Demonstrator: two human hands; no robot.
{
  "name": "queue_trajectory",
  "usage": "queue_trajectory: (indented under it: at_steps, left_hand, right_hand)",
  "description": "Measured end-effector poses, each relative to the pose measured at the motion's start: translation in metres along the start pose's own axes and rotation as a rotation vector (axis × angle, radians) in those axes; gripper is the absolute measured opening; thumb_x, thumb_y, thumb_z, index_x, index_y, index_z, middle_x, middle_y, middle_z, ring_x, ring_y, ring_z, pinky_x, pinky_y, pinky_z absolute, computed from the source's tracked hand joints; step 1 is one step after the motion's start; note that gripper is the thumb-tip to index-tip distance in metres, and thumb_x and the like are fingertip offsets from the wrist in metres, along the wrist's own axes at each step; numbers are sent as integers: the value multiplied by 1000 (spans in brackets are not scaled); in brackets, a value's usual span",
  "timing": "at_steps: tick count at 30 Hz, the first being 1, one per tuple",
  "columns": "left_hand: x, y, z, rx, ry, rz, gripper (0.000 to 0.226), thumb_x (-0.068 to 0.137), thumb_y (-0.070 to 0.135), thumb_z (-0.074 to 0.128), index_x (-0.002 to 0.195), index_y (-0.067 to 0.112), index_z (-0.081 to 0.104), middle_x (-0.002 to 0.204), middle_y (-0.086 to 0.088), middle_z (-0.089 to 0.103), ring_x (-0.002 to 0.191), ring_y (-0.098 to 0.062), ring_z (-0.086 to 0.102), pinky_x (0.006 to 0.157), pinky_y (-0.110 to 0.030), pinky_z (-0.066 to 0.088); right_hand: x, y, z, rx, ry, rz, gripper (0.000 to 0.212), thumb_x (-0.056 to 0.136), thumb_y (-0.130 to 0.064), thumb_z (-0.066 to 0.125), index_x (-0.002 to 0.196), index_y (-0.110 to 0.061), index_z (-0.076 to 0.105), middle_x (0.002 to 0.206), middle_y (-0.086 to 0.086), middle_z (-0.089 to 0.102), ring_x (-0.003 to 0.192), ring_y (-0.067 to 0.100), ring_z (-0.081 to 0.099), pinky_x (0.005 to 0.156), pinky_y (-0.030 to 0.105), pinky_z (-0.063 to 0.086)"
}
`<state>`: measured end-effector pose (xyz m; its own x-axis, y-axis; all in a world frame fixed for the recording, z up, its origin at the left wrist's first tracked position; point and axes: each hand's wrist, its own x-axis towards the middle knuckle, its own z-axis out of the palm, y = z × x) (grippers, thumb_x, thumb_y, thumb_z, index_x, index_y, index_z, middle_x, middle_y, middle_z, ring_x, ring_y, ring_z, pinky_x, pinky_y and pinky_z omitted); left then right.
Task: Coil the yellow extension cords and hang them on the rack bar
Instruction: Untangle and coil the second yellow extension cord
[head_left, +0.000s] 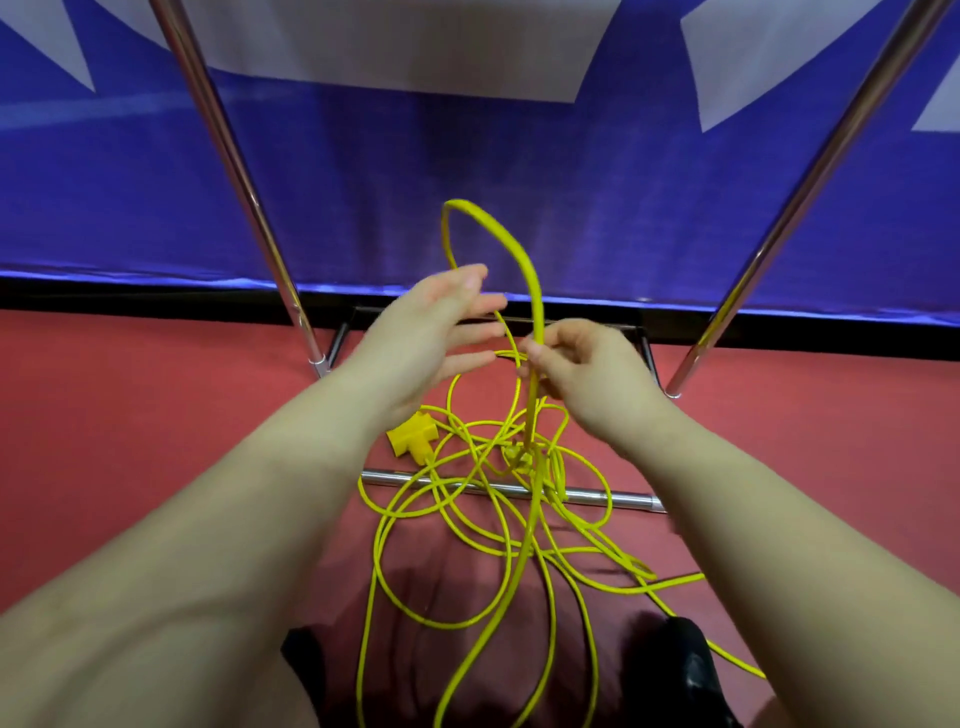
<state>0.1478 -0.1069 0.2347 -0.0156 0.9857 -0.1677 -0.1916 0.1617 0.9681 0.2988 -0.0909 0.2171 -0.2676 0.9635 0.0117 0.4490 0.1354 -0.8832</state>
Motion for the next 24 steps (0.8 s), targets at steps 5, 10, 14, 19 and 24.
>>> queue_trajectory:
  at_steps: [5, 10, 14, 19, 24]
  left_hand:
    - [-9, -26, 12, 773, -336, 51, 24, 97, 20, 46, 117, 15, 59, 113, -1, 63, 106, -13, 57, 89, -23, 41]
    - [-5, -23, 10, 592, -144, 168, 19, 98, 10, 42, 97, 15, 60, 90, -1, 67, 82, -10, 63, 83, -22, 49]
    - [-6, -12, 14, 276, -6, 132, 22, 99, 12, 39, 88, 15, 58, 76, 2, 62, 58, -1, 61, 59, -15, 53]
    - [-6, 13, 9, -218, 124, 123, 22, 100, 16, 38, 89, 15, 57, 71, 2, 66, 59, -8, 66, 58, -23, 57]
    - [-2, 16, -3, -340, 116, 116, 17, 99, 15, 41, 108, 11, 55, 95, -5, 65, 78, -14, 69, 71, -27, 58]
  right_hand:
    - [4, -20, -22, 682, 152, 219, 17, 97, -22, 48, 82, -16, 55, 77, -4, 66, 54, 4, 65, 56, 19, 53]
    - [5, -30, -34, 899, 112, 215, 16, 96, -31, 47, 96, -19, 58, 88, -3, 70, 79, 12, 71, 66, 24, 58]
    - [-5, -14, -16, 282, -107, 180, 17, 89, -29, 59, 103, -18, 61, 88, -5, 65, 82, 9, 62, 72, 20, 49]
    - [-12, 15, 2, -498, -351, -3, 13, 87, -26, 64, 95, -15, 65, 82, -3, 63, 82, 18, 62, 78, 28, 47]
    - [-7, 16, -3, -369, -269, 57, 11, 89, -23, 61, 79, -20, 59, 73, 2, 66, 70, 19, 66, 70, 28, 51]
